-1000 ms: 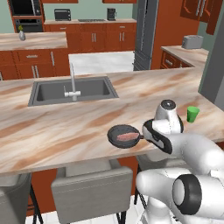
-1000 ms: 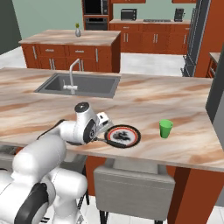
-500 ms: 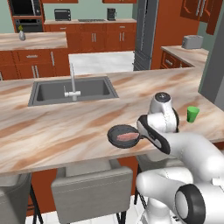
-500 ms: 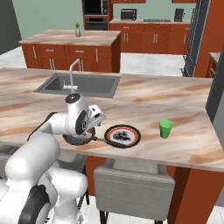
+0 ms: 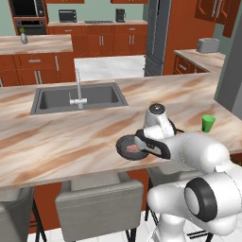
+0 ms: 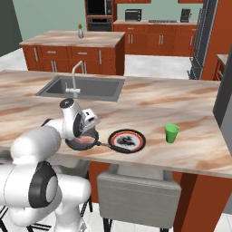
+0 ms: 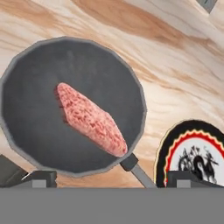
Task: Pick up the pan with the steak in it and place it on the dining table. Then place the steak on the plate.
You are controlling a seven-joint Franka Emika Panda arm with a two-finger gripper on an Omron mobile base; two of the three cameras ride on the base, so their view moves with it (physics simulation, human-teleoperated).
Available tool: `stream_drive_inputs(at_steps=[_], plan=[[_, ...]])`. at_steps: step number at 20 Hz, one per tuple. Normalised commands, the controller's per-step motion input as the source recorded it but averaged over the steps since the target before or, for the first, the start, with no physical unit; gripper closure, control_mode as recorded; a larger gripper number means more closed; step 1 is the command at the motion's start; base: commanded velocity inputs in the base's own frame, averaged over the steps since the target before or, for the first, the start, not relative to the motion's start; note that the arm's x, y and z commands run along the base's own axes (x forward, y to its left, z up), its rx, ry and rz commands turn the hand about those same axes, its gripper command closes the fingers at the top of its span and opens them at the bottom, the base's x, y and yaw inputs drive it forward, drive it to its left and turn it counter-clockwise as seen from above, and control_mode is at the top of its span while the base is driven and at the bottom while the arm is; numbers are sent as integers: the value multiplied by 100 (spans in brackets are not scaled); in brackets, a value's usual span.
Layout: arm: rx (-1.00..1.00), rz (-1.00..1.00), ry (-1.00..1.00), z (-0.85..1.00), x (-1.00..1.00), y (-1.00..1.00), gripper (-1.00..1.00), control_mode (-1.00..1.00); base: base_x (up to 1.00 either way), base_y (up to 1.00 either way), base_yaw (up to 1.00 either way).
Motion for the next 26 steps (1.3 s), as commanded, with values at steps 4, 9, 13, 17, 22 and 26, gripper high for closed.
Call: stream_drive_inputs(at_steps=[4,9,13,17,22,26], plan=[[4,0,1,-17,36,27,-100,-100,0,0,0],[1,0,0,-2,6,5,-100,-100,0,0,0],[1,0,0,-1,0,0,-100,-100,0,0,0],[5,4,4,-12,-8,1,-100,-100,0,0,0],[7,4,5,-6,-7,3,-100,-100,0,0,0],[0,0,0,0,-1,0,-100,-100,0,0,0]])
